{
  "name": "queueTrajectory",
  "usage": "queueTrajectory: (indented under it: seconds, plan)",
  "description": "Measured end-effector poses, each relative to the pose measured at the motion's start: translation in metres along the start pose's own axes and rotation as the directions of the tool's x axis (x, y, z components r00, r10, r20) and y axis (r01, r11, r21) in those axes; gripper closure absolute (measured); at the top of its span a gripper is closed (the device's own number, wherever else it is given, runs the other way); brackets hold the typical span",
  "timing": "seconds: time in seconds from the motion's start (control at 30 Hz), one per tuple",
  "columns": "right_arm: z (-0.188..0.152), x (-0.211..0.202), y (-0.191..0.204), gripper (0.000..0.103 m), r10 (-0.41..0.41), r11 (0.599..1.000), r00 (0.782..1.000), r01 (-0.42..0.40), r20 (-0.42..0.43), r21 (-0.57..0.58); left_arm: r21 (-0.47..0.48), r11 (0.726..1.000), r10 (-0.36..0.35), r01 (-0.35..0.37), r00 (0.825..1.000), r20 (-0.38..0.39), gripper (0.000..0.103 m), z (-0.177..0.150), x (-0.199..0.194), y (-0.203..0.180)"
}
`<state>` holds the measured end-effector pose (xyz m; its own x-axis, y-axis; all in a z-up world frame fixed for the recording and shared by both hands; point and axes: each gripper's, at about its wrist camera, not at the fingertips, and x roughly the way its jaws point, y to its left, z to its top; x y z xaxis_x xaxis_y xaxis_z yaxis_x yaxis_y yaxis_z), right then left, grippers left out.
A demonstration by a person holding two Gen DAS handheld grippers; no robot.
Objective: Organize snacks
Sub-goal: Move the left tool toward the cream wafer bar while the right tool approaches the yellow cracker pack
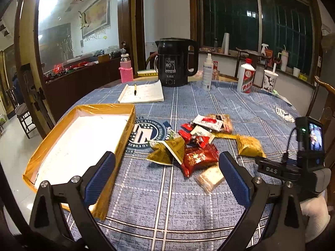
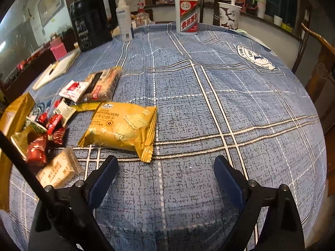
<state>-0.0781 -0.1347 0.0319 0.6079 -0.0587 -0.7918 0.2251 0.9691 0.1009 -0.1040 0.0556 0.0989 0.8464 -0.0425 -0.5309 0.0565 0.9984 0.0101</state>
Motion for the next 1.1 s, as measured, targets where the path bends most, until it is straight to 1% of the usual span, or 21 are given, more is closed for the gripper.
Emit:
queueTrajectory:
  seconds: [0.1,0.17,0.23,0.3,0.33,0.4,0.43,0.47,0.5,0.63,0.67,0.7,0.77,0.83,0.93,1.0,1.03,1.07,1.1]
  plan:
    - [-0.001,-0.010,-0.005,0.017,0.049,0.999,0.999,-0.049,0.020,0.018,-0.020,1.000,0.008,-0.008,0.999,0.036,0.004,0.004,-0.004,0.016]
    - [0.001,-0.014,-0.005,0.020,0.088,0.996,0.996,-0.089,0.028,0.016,-0.047,0.999,-0.023,0.024,0.999,0.037,0.004,0.007,-0.002,0.029]
    - [0.002,-0.020,0.000,0.020,0.135,0.991,0.990,-0.135,0.038,-0.009,-0.086,0.995,-0.054,0.055,0.998,0.013,0.004,0.009,0.005,0.045]
    - [0.003,-0.023,0.009,0.020,0.175,0.984,0.984,-0.173,0.037,-0.040,-0.115,0.992,-0.061,0.059,0.998,-0.013,0.004,0.008,0.012,0.055]
    - [0.003,-0.022,0.012,0.020,0.182,0.982,0.983,-0.181,0.035,-0.048,-0.124,0.990,-0.065,0.060,0.997,-0.034,0.004,0.007,0.017,0.059]
    - [0.003,-0.020,0.022,0.020,0.210,0.976,0.977,-0.208,0.027,-0.059,-0.129,0.989,-0.076,0.066,0.995,-0.070,0.004,0.004,0.025,0.063]
    - [0.004,-0.019,0.024,0.020,0.214,0.975,0.977,-0.212,0.023,-0.063,-0.126,0.988,-0.095,0.084,0.992,-0.088,0.006,0.002,0.029,0.063]
    - [0.005,-0.017,0.025,0.020,0.213,0.975,0.977,-0.211,0.021,-0.064,-0.119,0.988,-0.111,0.099,0.989,-0.098,0.011,0.001,0.031,0.062]
    - [0.007,-0.015,0.026,0.020,0.207,0.977,0.978,-0.205,0.024,-0.061,-0.107,0.987,-0.129,0.117,0.985,-0.110,0.014,0.000,0.034,0.059]
    - [0.015,-0.009,0.020,0.020,0.185,0.982,0.982,-0.184,0.036,-0.029,-0.041,0.981,-0.194,0.190,0.972,-0.136,0.014,-0.003,0.040,0.044]
    - [0.018,-0.006,0.018,0.020,0.178,0.984,0.983,-0.178,0.034,-0.023,-0.005,0.972,-0.232,0.234,0.961,-0.153,0.014,-0.001,0.044,0.035]
    - [0.021,-0.002,0.016,0.020,0.171,0.985,0.985,-0.170,0.030,-0.020,0.023,0.966,-0.251,0.258,0.954,-0.165,0.014,0.000,0.047,0.029]
    - [0.025,0.004,0.014,0.020,0.168,0.986,0.986,-0.168,0.021,-0.009,0.099,0.954,-0.261,0.284,0.945,-0.195,0.014,0.003,0.058,0.012]
    - [0.029,0.008,0.013,0.020,0.176,0.984,0.984,-0.176,0.020,-0.003,0.180,0.932,-0.272,0.316,0.934,-0.231,0.014,0.005,0.071,-0.006]
    - [0.040,0.011,0.011,0.020,0.201,0.980,0.979,-0.201,0.043,-0.012,0.247,0.898,-0.289,0.365,0.911,-0.293,0.014,0.006,0.093,-0.025]
    - [0.050,0.015,0.008,0.019,0.244,0.970,0.969,-0.244,0.041,-0.017,0.258,0.890,-0.286,0.376,0.900,-0.328,0.014,0.007,0.106,-0.033]
    - [0.053,0.017,0.008,0.019,0.259,0.966,0.965,-0.259,0.033,-0.025,0.259,0.885,-0.291,0.387,0.894,-0.342,0.014,0.008,0.113,-0.035]
    - [0.057,0.023,0.009,0.019,0.283,0.958,0.959,-0.282,0.005,-0.044,0.258,0.881,-0.295,0.397,0.887,-0.356,0.015,0.009,0.119,-0.037]
    - [0.060,0.028,0.011,0.019,0.301,0.951,0.953,-0.302,-0.022,-0.067,0.261,0.878,-0.295,0.400,0.884,-0.363,0.017,0.009,0.122,-0.039]
